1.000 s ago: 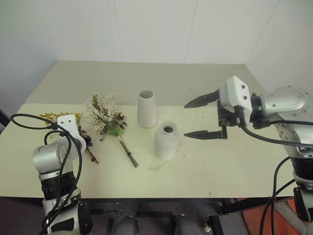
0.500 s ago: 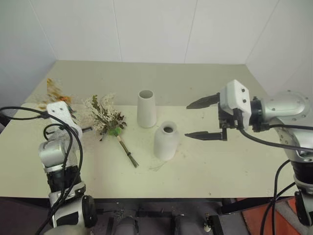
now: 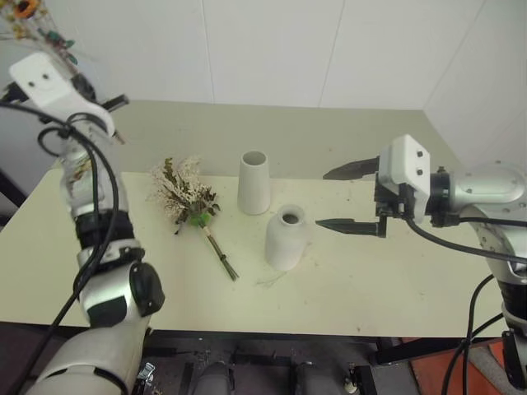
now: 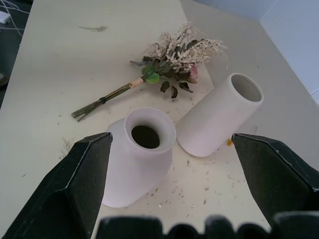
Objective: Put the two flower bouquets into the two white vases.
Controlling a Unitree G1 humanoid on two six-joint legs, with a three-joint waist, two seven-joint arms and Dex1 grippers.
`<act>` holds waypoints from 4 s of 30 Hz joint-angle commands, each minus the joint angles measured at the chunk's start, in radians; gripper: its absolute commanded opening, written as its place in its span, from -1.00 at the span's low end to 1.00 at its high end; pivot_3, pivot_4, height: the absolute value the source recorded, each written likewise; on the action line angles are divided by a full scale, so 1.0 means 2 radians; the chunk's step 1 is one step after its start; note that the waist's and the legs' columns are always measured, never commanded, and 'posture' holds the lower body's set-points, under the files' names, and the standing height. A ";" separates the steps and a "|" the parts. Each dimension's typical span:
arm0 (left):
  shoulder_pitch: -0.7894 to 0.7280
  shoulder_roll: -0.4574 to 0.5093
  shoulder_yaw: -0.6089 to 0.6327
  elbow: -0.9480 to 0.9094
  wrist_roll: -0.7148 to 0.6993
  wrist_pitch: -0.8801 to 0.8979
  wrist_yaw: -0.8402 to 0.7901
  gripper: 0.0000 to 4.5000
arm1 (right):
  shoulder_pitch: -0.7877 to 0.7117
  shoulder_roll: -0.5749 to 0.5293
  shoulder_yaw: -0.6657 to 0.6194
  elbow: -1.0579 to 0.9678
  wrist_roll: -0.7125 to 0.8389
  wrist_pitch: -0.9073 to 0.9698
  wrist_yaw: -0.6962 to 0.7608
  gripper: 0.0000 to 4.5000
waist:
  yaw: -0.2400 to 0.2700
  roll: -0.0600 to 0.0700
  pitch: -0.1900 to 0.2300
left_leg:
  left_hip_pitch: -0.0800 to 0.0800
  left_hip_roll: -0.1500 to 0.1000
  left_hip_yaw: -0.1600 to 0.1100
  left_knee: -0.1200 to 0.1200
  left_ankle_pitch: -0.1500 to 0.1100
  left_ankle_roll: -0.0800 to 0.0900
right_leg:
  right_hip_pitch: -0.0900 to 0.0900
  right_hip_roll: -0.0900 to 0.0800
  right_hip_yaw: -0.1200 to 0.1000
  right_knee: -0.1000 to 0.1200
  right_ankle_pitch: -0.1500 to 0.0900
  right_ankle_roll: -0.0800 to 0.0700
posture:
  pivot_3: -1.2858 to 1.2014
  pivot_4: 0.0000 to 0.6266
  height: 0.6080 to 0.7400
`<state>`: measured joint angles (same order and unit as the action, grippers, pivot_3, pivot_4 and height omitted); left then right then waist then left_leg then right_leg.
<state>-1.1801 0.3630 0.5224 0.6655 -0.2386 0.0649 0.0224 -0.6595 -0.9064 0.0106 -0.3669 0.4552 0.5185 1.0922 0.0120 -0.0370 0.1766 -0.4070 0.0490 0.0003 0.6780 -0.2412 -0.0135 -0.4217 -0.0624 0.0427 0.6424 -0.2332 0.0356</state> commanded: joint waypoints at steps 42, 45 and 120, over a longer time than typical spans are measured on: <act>-0.040 -0.140 -0.080 0.237 -0.060 -0.243 -0.365 -0.99 | 0.111 -0.025 -0.103 -0.138 0.058 0.083 -0.124 1.00 | -0.011 0.000 0.000 | -0.001 0.000 0.000 0.000 0.000 0.000 | 0.000 0.000 0.000 -0.001 0.000 0.001 | 0.03 -0.52 1.00; -0.028 -0.140 -0.089 0.231 -0.053 -0.252 -0.369 -0.99 | 0.112 -0.025 -0.102 -0.139 0.058 0.083 -0.125 1.00 | -0.011 0.000 0.000 | -0.001 0.000 0.000 0.000 0.000 0.000 | 0.000 0.000 0.000 -0.001 0.000 0.001 | 0.03 -0.52 1.00; 0.190 -0.235 0.055 -0.458 -0.071 0.737 0.173 0.81 | 0.084 -0.046 -0.072 -0.074 0.036 0.032 -0.057 1.00 | -0.011 -0.001 0.000 | 0.001 0.000 -0.001 0.000 0.000 0.000 | 0.001 0.000 0.001 0.001 0.000 0.000 | 0.03 -0.52 1.00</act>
<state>-0.7682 -0.0838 0.6326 -0.2707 -0.3966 1.5739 0.3790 -0.4866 -0.9867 -0.0943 -0.4908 0.5237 0.5913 0.9814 -0.0094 -0.0381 0.1763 -0.4044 0.0483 -0.0011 0.6788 -0.2411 -0.0135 -0.4198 -0.0616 0.0448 0.6440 -0.2329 0.0365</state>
